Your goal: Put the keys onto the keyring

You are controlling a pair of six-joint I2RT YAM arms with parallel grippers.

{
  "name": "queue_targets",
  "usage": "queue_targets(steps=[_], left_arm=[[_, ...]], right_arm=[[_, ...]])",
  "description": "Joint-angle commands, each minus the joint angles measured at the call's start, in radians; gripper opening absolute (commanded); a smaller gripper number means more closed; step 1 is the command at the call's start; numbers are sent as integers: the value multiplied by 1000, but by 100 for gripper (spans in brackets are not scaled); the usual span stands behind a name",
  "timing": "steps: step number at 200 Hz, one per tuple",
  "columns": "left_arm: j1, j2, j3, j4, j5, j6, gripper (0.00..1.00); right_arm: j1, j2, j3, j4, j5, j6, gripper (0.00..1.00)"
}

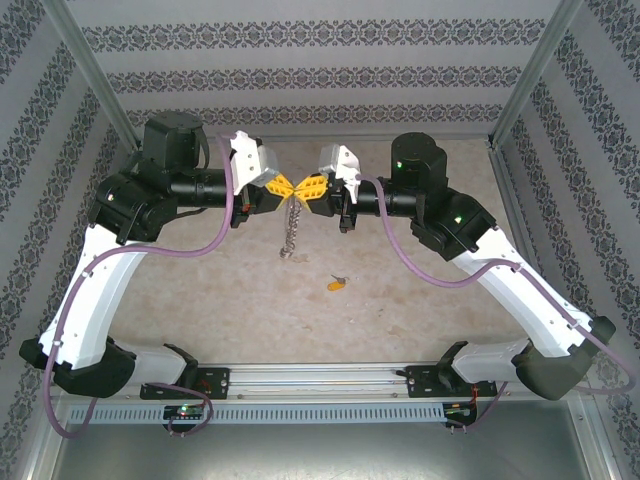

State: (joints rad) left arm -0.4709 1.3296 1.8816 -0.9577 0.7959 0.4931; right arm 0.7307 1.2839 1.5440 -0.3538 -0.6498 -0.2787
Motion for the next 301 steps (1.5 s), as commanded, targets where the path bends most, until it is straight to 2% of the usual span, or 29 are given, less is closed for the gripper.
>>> queue_targets(steps=[1,75,98,125,201,236,301], left_arm=[[-14,2,12,27,83,-21,28],[-12,-2,-10,92,161,-89,25],[-11,-3,-11,114,181,-113,18],[-7,-4,-18,146,224,-152,18],[-4,-13,-41,197,280,-216,18],[-4,-16,-55,233,298,-251,22],[-4,-32,-82,297,327,-306,14]], right_arm=[[-9,-11,-13,109,-40,41,0],[-66,-30,-91,342,-117,229,0],[-74,-32,-112,398,-126,274,0],[-82,-34,-131,464,-133,327,0],[-88,-43,-158,549,-136,393,0],[-87,-50,-166,566,-132,400,0],[-82,-61,-176,587,-122,410,0]])
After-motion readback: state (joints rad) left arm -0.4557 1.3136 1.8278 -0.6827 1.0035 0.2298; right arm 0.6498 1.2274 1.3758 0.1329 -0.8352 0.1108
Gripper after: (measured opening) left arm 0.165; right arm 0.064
